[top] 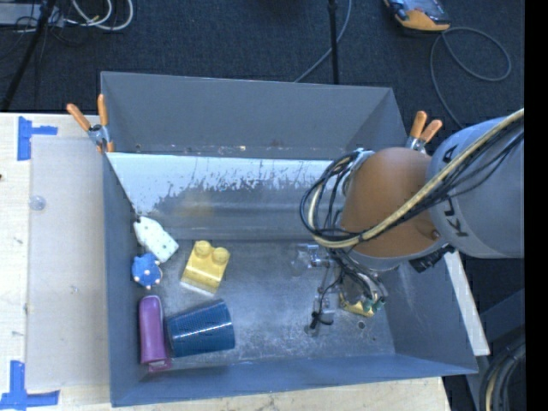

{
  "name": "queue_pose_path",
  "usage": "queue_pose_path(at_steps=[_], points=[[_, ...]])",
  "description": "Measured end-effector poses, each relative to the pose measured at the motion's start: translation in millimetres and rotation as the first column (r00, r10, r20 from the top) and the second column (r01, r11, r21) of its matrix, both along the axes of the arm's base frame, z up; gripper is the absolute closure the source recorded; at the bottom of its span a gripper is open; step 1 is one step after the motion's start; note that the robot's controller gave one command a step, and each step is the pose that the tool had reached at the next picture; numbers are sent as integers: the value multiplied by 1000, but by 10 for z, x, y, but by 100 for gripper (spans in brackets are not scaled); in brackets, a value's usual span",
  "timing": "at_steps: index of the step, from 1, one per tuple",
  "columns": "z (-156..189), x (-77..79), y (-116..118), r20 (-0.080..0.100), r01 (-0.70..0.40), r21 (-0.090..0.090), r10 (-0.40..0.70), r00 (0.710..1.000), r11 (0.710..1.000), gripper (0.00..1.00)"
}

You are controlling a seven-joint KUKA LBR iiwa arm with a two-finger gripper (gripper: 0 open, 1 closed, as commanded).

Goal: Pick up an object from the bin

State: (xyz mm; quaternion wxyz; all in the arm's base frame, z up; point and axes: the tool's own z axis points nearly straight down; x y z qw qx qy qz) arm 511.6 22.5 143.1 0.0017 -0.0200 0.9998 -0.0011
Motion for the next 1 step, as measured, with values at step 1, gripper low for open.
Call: queue_pose_path(at_steps=[1], points=[[-444, 156, 596, -5, -47, 3, 47, 999, 999, 0]])
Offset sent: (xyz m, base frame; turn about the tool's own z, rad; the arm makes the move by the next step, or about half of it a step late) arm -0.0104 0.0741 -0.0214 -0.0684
